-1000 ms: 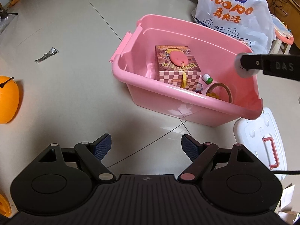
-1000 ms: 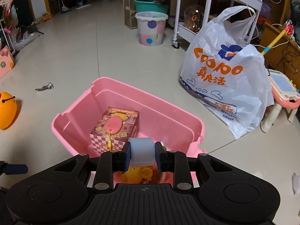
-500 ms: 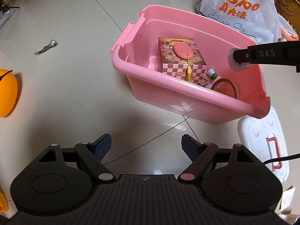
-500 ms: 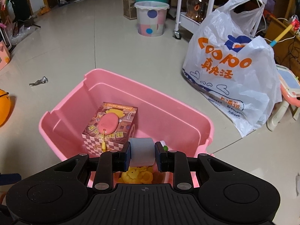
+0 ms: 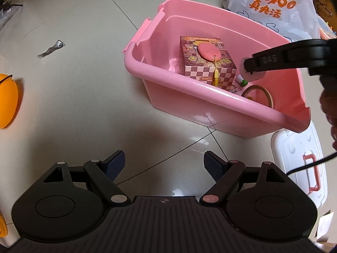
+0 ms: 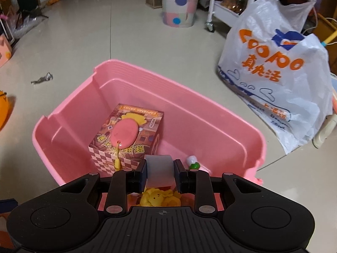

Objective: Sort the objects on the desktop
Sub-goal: 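Lower the roll into the bin and open the right gripper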

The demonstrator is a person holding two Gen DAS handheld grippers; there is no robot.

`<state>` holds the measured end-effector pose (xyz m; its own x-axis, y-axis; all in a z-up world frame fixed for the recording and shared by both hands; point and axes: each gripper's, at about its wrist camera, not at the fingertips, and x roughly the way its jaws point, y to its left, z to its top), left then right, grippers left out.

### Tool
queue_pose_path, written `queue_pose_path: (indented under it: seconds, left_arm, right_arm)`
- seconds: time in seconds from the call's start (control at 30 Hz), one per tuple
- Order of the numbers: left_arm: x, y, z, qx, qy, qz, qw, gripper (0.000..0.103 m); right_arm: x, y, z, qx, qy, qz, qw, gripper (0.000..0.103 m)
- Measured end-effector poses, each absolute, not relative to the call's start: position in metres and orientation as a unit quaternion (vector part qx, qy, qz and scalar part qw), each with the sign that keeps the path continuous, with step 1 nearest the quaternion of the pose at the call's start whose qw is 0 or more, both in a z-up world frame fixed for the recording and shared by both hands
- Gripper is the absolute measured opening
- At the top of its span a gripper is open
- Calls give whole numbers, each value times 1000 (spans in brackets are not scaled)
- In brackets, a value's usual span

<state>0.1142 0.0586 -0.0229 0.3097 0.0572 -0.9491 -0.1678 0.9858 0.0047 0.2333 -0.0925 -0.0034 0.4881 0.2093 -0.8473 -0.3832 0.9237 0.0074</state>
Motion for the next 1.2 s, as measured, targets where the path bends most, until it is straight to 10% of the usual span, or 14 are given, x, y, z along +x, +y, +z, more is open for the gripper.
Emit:
queue_pose_path:
  seconds: [1.2]
  left_arm:
    - [119,62,-42,-31,605,74,792,84]
  right_arm:
    - [283,-80,-63,-70,569,138,808,27]
